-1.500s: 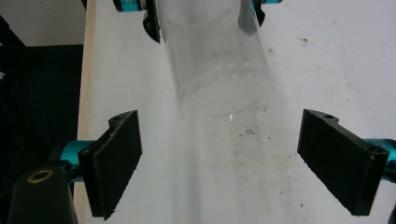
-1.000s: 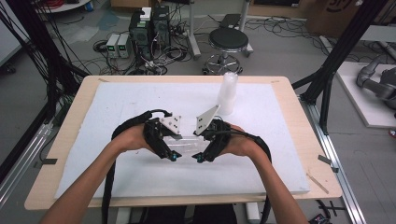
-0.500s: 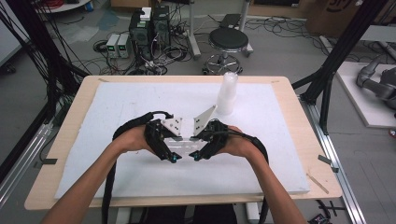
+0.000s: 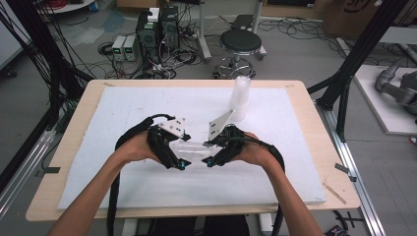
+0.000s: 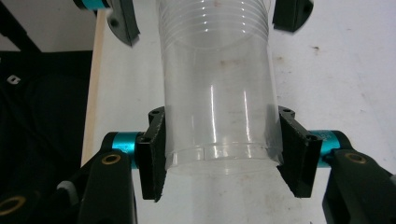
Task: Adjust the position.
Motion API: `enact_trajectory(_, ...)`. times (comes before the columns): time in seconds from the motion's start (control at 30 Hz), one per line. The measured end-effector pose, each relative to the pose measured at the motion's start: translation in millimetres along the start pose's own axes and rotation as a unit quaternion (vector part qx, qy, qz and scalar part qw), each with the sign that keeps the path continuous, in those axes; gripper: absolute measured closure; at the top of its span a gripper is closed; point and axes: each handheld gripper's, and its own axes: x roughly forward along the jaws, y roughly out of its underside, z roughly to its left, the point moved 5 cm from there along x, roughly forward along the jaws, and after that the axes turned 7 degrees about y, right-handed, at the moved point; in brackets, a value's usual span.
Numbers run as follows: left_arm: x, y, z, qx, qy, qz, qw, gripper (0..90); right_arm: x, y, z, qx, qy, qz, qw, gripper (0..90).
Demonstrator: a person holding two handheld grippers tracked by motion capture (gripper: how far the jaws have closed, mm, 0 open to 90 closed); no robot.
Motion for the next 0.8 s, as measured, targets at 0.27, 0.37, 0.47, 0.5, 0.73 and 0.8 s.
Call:
enact_trajectory(0.27, -16.0, 15.3, -7.3, 0.001, -0.042, -0.151, 0.9877, 12.1, -10.7, 20.3, -0.6, 0.048, 0.008, -0.103, 0.9935, 43.3)
enact_trajectory(0.37, -16.5, 22.2, -9.1, 0.001, -0.047, -0.188, 0.981, 12.1, -12.3, 26.4, 0.1, 0.073, 0.008, -0.156, 0.985, 43.3)
enact_trajectory(0.47, -14.2, 29.8, -9.0, -0.002, -0.055, -0.213, 0.9756, 12.1, -11.6, 30.9, 2.6, 0.088, -0.004, -0.197, 0.9763, 43.4)
enact_trajectory(0.5, -13.3, 32.7, -8.8, -0.005, -0.055, -0.218, 0.9744, 12.1, -11.1, 32.0, 3.4, 0.088, -0.006, -0.208, 0.9741, 43.4)
enact_trajectory(0.73, -9.5, 44.3, -7.9, -0.016, -0.056, -0.232, 0.9711, 12.1, -6.7, 35.4, 7.4, 0.091, -0.014, -0.232, 0.9683, 43.4)
enact_trajectory(0.8, -8.5, 45.2, -8.2, -0.019, -0.055, -0.233, 0.9707, 12.1, -5.7, 35.8, 7.7, 0.09, -0.016, -0.239, 0.9666, 43.4)
